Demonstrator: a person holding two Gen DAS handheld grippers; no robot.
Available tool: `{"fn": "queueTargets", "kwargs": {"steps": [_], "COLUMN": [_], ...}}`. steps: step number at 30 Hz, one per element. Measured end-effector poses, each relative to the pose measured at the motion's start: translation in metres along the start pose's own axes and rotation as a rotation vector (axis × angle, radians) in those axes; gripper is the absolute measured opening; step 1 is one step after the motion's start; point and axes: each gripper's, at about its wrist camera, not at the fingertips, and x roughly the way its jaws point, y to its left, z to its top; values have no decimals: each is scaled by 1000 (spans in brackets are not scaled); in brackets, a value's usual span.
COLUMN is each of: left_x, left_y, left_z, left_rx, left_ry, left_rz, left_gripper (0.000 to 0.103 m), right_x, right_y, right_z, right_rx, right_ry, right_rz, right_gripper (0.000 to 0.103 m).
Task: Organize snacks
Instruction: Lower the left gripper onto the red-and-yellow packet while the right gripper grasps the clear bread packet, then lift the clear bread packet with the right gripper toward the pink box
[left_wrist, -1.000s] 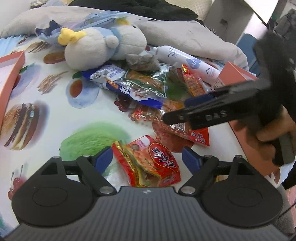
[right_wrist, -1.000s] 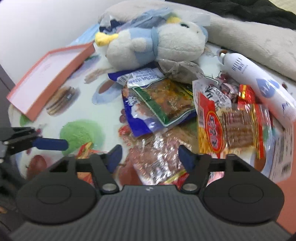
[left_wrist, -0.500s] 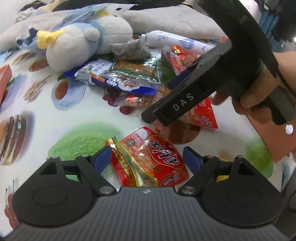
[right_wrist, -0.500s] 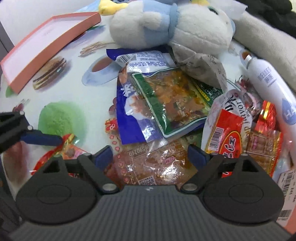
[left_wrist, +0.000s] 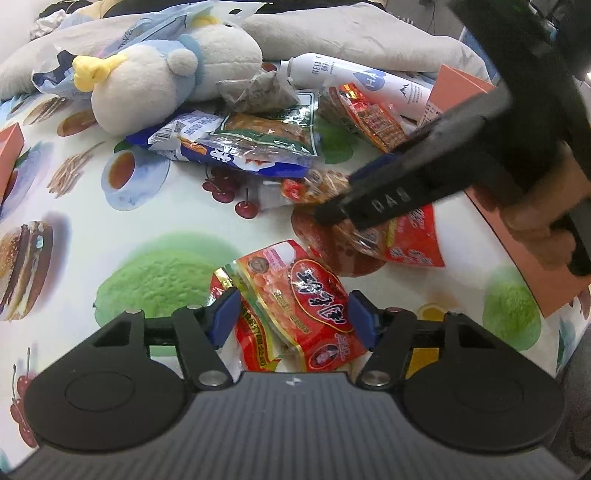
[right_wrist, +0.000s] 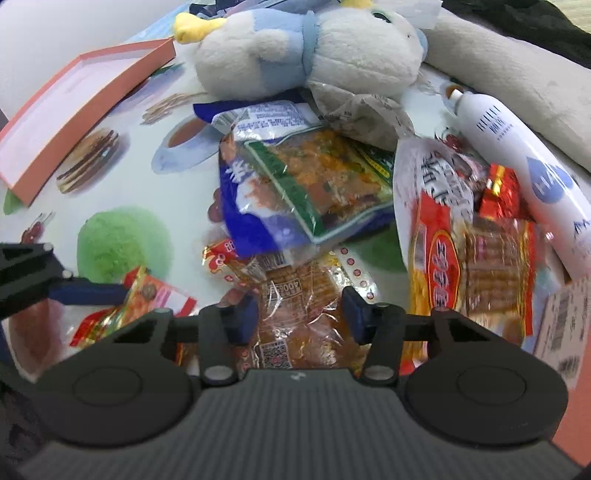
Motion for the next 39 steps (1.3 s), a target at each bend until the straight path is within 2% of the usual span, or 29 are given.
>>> {"fn": "queueTargets", "kwargs": {"steps": [2,4,8,12,17,24,26,29,31,33,34,39], "left_x": [-3,-7,-16,-26,-34,-37,-39,-45,-48,-52,-54,-58], "left_y": [-2,-4,8,13,13,19,19,17,14,9,7,-17], "left_z": [-2,-6,-16,-27,-40,-46,-46,-46,-45,-43,-41,-30], "left_rx": [-9,-11,-107,-158,-196,-269,-286,-280,-263,-237,-221,-103], "left_ry": [2,-1,-3,1,-7,-26,-27,-27,-24,-30,-35,-53], "left_rz": [-8,2,-25,-35,-49,-89,-97,-85,-71,-58,-54,-42], "left_gripper": [66,42,22,17,17,17,18,20,29,41,44,73], "right_x": [-6,-14,-35,-52,-54,-34,-32,-42,-51,-59,-64,-82], "right_y": [3,7,9,7,-8,-26,-27,-25,-25,-30,-29,-30], "right_z": [-7,-16,-38,-60,-91,-123,-126,-119,-115,-111,-108,-107], "right_rx": [20,43,125,243,531,929,979,944,918,894,870,786], "right_ry": [-3,-12,-39,-61,-80,-138,-141,-170,-186,-179,-178,-181], "right_rz": [-7,-6,6,39,221,566,591,581,566,522,490,375], "right_gripper": [47,47,47,47,46,46,46,46,46,46,46,46]}}
